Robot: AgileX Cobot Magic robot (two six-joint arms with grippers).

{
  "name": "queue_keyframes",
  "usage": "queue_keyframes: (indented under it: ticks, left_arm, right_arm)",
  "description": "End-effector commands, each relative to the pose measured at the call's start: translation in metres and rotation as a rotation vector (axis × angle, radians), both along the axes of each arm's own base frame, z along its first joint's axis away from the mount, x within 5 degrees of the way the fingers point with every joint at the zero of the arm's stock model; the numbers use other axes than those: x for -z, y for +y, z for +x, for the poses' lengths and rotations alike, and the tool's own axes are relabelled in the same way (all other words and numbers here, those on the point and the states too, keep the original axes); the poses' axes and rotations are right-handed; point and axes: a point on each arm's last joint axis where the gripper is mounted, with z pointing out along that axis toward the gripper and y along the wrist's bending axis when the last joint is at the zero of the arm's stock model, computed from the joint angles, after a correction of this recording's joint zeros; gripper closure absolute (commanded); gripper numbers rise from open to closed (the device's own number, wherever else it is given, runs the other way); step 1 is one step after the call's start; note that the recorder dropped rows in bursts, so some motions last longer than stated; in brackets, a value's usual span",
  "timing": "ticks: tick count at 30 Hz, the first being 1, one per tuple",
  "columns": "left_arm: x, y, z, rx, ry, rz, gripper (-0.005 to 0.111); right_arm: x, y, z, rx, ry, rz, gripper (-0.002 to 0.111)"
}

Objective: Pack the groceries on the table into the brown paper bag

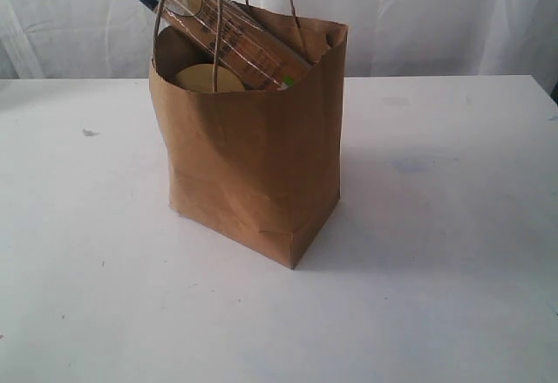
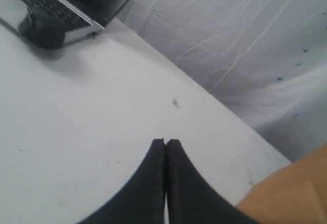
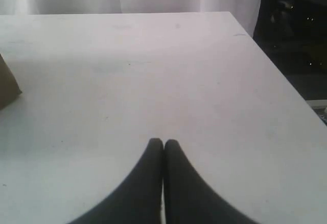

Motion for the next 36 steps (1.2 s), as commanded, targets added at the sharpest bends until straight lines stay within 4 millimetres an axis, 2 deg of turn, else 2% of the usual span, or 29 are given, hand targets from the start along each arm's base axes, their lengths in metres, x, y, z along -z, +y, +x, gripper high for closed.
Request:
queue_keyframes:
  ticks: [1, 4, 7, 9, 12, 14, 17, 19, 21, 22, 24, 25, 26, 28, 32, 36]
  left_arm:
    - [-0.025, -0.005, -0.004, 0.052, -0.053, -0.014, 0.107]
    - [-0.012, -0.008, -0.007, 0.111, 0.147, 0.172, 0.107]
    - [0.021, -0.012, -0.017, 0.194, 0.460, 0.167, 0.107]
    - [0.035, -0.015, -0.021, 0.231, 0.561, 0.116, 0.107]
    - [0.034, -0.015, -0.015, 0.242, 0.472, 0.184, 0.107]
    - [0.022, -0.012, -0.009, 0.222, 0.340, 0.310, 0.107]
    - [-0.007, -0.006, -0.002, 0.126, 0.074, 0.467, 0.107]
    - [-0.021, -0.003, -0.001, 0.070, -0.039, 0.685, 0.107]
    - [-0.018, -0.003, -0.001, 0.092, 0.016, 0.863, 0.107]
    - [-0.012, -0.003, -0.002, 0.131, 0.085, 0.890, 0.107]
    - [0.005, -0.005, -0.004, 0.212, 0.231, 0.804, 0.107]
    - [0.025, -0.007, -0.007, 0.257, 0.348, 0.650, 0.107]
    - [0.034, -0.008, -0.009, 0.270, 0.397, 0.591, 0.107]
    - [0.035, -0.008, -0.008, 0.269, 0.387, 0.591, 0.107]
    - [0.035, -0.007, -0.008, 0.325, 0.409, 0.830, 0.107]
    - [0.035, -0.007, -0.008, 0.329, 0.409, 0.844, 0.107]
  right_arm:
    - [-0.001, 0.000, 0.000, 0.001, -0.010, -0.005, 0.108]
    - [-0.001, 0.000, 0.000, 0.001, -0.010, -0.005, 0.108]
    - [-0.001, 0.000, 0.000, 0.001, -0.010, -0.005, 0.108]
    - [-0.001, 0.000, 0.000, 0.001, -0.010, -0.005, 0.108]
    - [-0.001, 0.000, 0.000, 0.001, -0.010, -0.005, 0.108]
    - [-0.001, 0.000, 0.000, 0.001, -0.010, -0.005, 0.108]
    - [-0.001, 0.000, 0.000, 0.001, -0.010, -0.005, 0.108]
    - [-0.001, 0.000, 0.000, 0.001, -0.010, -0.005, 0.108]
    - [-0.001, 0.000, 0.000, 0.001, -0.010, -0.005, 0.108]
    - [-0.001, 0.000, 0.000, 0.001, -0.010, -0.005, 0.108]
    - [-0.001, 0.000, 0.000, 0.001, -0.010, -0.005, 0.108]
    - [-0.001, 0.000, 0.000, 0.001, -0.010, -0.005, 0.108]
    - [-0.001, 0.000, 0.000, 0.001, -0.010, -0.005, 0.108]
    - [-0.001, 0.000, 0.000, 0.001, -0.010, -0.005, 0.108]
    - [-0.001, 0.000, 0.000, 0.001, -0.010, -0.005, 0.108]
    - [-0.001, 0.000, 0.000, 0.001, -0.010, -0.005, 0.108]
